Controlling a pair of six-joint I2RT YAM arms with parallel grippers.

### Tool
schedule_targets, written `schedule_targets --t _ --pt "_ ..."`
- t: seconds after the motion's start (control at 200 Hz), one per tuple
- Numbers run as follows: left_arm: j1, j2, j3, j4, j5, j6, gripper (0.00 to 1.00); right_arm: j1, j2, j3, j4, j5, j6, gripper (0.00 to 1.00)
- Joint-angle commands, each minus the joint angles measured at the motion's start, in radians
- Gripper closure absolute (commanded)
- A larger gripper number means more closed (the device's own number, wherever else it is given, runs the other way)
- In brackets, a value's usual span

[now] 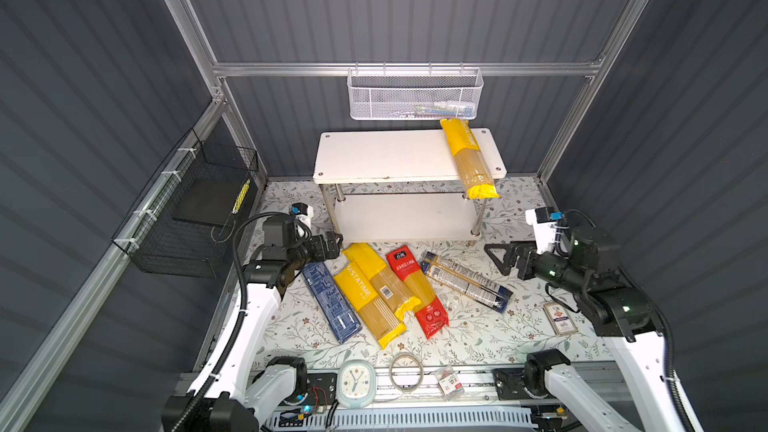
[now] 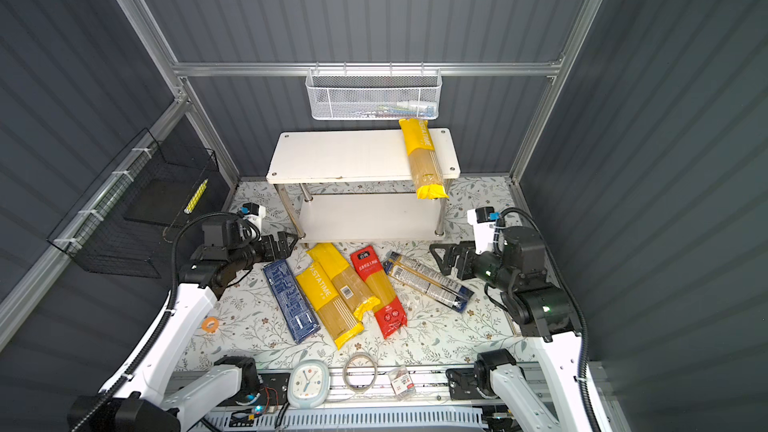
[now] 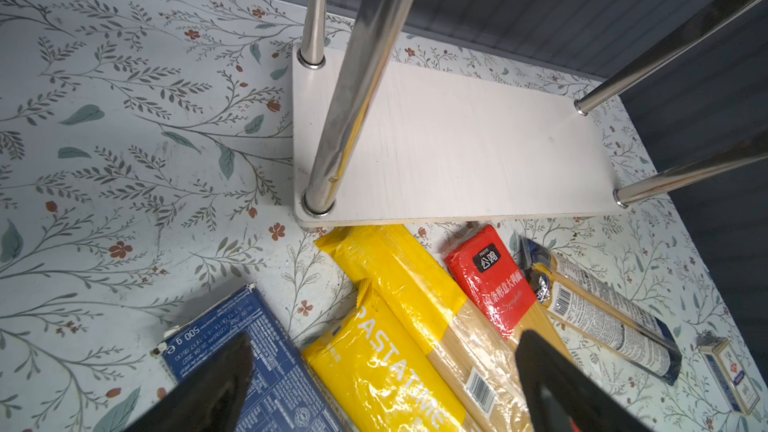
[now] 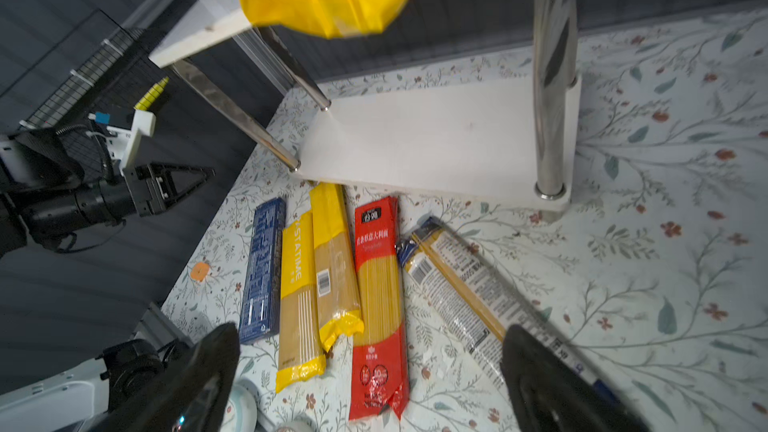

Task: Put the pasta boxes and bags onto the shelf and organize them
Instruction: 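Withdraw the right gripper toward the clear spaghetti bag with blue end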

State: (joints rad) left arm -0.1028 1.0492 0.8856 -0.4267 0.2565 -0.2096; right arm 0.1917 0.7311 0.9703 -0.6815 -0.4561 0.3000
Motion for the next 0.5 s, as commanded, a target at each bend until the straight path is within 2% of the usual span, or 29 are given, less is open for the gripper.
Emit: schedule_targets --t 0.0,0.105,0.25,0.495 --pt "0.003 0.016 0.004 -0.011 0.032 0.025 0.00 0.041 0.005 -0.068 0.038 0.026 0.019 0.01" --pt "0.003 0.050 0.040 -0.069 -0.033 0.049 0.00 0.084 0.055 -0.117 0.043 0.082 0.013 0.01" --pt "0.003 0.040 0.029 -0.077 -0.052 0.057 0.00 0.089 0.151 -0.137 -0.004 0.182 0.038 0.01" --pt "0.003 0.041 0.028 -0.090 -0.078 0.062 0.00 0.105 0.258 -0.174 0.046 0.152 0.020 0.01"
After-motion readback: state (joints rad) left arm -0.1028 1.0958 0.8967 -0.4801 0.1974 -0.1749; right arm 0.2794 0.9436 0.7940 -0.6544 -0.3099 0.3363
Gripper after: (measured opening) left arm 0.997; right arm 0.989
